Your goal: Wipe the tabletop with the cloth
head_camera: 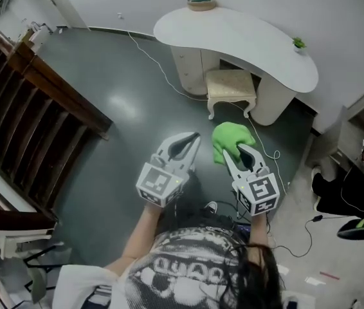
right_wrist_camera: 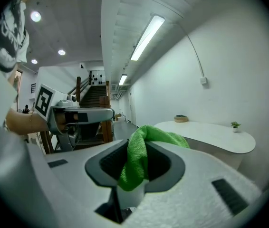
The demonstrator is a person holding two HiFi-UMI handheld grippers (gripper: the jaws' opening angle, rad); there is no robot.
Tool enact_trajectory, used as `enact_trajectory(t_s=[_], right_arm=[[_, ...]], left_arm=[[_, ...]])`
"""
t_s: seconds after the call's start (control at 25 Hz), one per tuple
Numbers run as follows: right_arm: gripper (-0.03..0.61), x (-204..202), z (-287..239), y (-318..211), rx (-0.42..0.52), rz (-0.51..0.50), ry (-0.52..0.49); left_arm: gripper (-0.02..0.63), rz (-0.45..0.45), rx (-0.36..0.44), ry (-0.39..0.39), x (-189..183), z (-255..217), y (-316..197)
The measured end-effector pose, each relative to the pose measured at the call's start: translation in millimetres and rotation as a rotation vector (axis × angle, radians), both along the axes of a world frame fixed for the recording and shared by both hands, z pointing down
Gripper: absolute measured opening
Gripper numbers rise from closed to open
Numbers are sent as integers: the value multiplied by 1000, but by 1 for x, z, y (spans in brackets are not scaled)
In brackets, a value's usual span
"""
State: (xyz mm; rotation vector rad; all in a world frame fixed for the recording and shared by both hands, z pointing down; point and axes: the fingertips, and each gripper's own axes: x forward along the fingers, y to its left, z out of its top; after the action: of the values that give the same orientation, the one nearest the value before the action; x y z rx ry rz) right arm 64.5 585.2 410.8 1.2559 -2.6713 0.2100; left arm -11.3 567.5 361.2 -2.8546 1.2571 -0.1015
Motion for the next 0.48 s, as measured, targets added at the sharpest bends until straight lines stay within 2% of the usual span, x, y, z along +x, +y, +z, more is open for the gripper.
enact_trajectory(t_s=[0.32, 0.48], right_arm=[[94, -9, 11, -41, -31, -7, 11], [94, -26, 18, -78, -49, -9, 16]], left_arm=[[9, 0, -14, -22, -9, 8, -50], [8, -6, -37, -19, -29, 19, -85]])
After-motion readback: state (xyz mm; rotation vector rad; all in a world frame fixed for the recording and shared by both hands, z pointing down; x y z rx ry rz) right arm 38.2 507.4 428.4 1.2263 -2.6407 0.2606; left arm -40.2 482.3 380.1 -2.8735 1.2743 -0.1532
